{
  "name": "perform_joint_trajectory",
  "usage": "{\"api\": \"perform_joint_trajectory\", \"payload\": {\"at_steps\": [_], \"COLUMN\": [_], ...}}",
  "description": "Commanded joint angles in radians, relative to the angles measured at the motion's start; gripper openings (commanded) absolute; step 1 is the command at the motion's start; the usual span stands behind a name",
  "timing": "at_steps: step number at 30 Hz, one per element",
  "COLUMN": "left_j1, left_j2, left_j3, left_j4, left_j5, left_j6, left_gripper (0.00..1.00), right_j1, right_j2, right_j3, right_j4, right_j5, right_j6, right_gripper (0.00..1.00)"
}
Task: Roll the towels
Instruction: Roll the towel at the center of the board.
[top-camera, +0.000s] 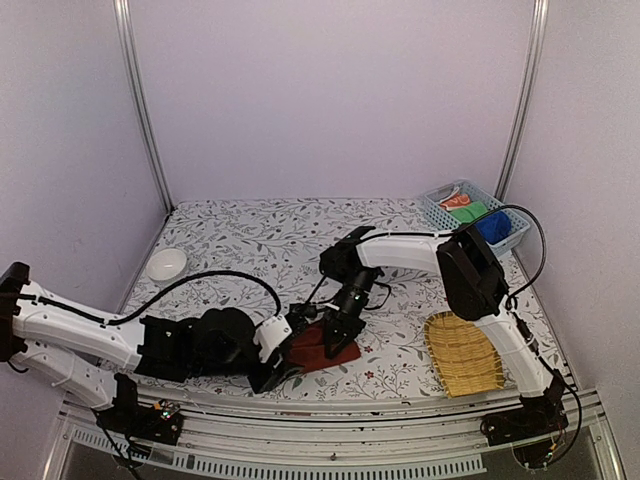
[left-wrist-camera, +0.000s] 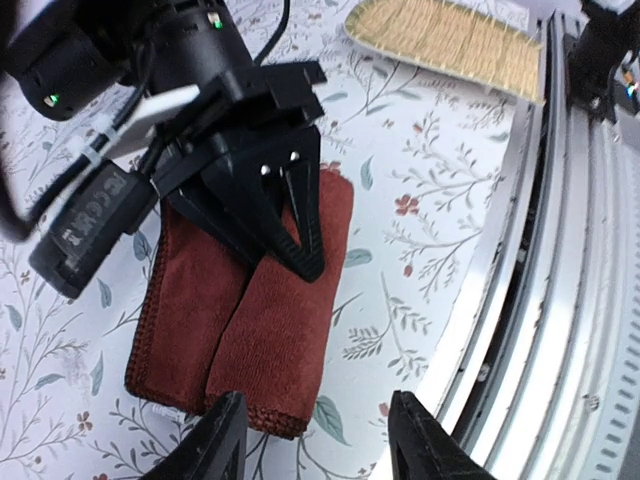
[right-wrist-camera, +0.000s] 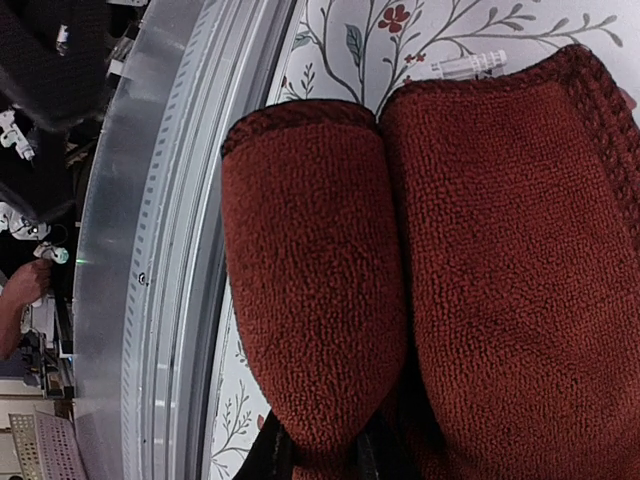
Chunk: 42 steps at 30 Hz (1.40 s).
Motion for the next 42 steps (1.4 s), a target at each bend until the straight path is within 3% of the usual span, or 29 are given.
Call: {"api": "perform_joint_trajectory", "payload": {"at_steps": [1, 6, 11, 18, 23, 28, 34, 38, 42], "left_j1": [-0.034, -0.048, -0.045, -0.043, -0.038, -0.039, -0.041, -0.041, -0.044], "left_j2": [0.130, 0.335, 0.465, 0.545, 0.548, 0.546, 0.527, 0.539, 0.537], "left_j3": [0.054, 0.234, 0.314, 0.359, 0.355, 0.345, 0.333, 0.345, 0.347], "left_j4": [-0.038, -0.111, -0.134, -0.224, -0.251, -0.235, -0.179, -0.170, -0.161], "left_j5": [-0.075, -0.175, -0.250, -0.254, -0.240, -0.206, -0.200, -0.209, -0.220], "left_j6": [0.136, 0.303, 0.405, 0.384, 0.359, 0.342, 0.366, 0.385, 0.394], "left_gripper": [0.52, 0.53, 0.53, 0.48, 0.35, 0.23, 0.20, 0.21, 0.20], "right_j1": [0.017, 0.018, 0.018, 0.018, 0.002, -0.063, -0.090, -0.090, -0.082], "right_j2": [0.128, 0.130, 0.122, 0.109, 0.067, -0.088, -0.131, -0.029, 0.026], "right_j3": [-0.038, -0.048, -0.056, -0.070, -0.081, -0.048, 0.011, 0.093, 0.075], "right_j4": [-0.014, -0.010, -0.004, 0.006, -0.013, -0.016, 0.075, 0.108, 0.122], "right_j5": [0.172, 0.177, 0.174, 0.170, 0.145, 0.105, -0.003, -0.002, 0.000], "right_j6": [0.051, 0.069, 0.079, 0.085, 0.075, 0.064, 0.135, 0.239, 0.280], "right_gripper": [0.14, 0.15, 0.16, 0.18, 0.42, 0.49, 0.49, 0.38, 0.30]}}
